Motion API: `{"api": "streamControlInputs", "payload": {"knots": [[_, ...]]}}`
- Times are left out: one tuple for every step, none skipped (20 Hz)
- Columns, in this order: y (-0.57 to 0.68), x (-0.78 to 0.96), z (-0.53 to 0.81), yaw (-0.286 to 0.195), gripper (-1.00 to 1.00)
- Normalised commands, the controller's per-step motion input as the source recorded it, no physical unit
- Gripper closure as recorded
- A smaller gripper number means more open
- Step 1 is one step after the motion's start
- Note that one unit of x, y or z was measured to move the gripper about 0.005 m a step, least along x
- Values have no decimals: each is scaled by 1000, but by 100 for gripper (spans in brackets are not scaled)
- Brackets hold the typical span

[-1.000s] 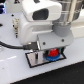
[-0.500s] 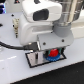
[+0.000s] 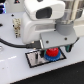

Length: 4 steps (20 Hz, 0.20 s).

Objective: Insert the blue gear onto the right peg, followed by the red gear

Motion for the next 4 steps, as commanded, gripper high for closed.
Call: {"api": "streamControlInputs", "payload": {"knots": [[184, -74, 635, 0, -100], [211, -32, 607, 0, -100], [214, -48, 573, 0, -100], [189, -139, 521, 0, -100]]}}
